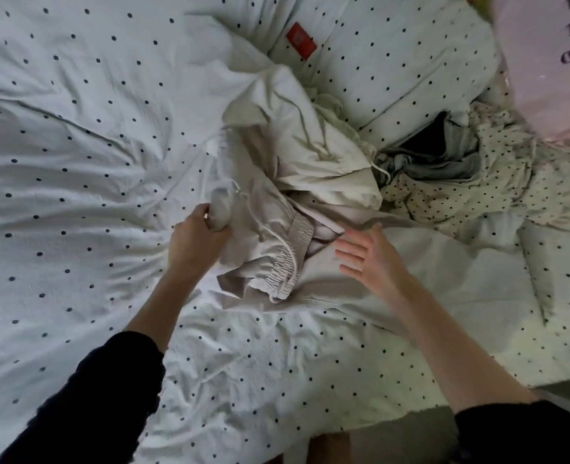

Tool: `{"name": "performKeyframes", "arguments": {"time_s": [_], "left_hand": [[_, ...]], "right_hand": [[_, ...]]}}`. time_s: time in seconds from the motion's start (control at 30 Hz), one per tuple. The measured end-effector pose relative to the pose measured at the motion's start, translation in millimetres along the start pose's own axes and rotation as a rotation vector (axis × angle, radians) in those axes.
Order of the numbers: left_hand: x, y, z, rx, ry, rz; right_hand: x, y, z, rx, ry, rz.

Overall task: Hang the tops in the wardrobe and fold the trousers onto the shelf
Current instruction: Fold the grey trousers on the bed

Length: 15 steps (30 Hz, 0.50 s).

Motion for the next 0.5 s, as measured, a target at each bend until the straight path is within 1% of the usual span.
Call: {"name": "performKeyframes", "arguments": {"time_s": [0.1,0.2,0.27,0.3,0.37,0.4,0.43,0.47,0.5], "left_hand": [[15.0,-65.4,-29.7,0.144,0.054,0.012],[46.6,-126.5,-63.3,0.237,0.133,0.053],[83.8,-164.1,-85.9,0.343,0.201,0.055],[104.4,-176.0,-96.1,0.4,0.293,0.057],[163.4,-192.5,-119.2,0.454,0.577,0.084],[188.4,-193.3,-130.5,0.462,0.718,0.096],[206.6,-192.7,-139.7,0.473,0.797,0.076],[219.0,-192.6,-143.3,0.469,0.786,0.024],[219.5,-188.5,-139.7,0.449,0.683,-0.05]], "right_hand": [[-22.5,-3.2,-12.1,-0.008,0.017,0.002],[-57.9,4.9,-26.3,-0.077,-0.045,0.015],[-93.8,17.0,-35.7,-0.163,-0.116,0.073],[-106.1,23.1,-41.1,-0.217,-0.148,0.103],[-139.2,30.1,-49.3,-0.301,-0.199,0.089],[-149.6,31.3,-49.0,-0.331,-0.223,0.002],[-159.7,29.3,-45.5,-0.355,-0.26,-0.129],[-168.2,25.1,-41.7,-0.389,-0.296,-0.291],[-166.7,20.7,-40.5,-0.457,-0.328,-0.479]]}}
Point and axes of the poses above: each hand's wrist, its own z-axis towards the middle knuckle, its own x-axis out of the palm, y = z × x, the point moved 6 cm from there along z, towards the middle knuckle, and after that the axes turned 8 degrees about x, right-handed, at the moved point
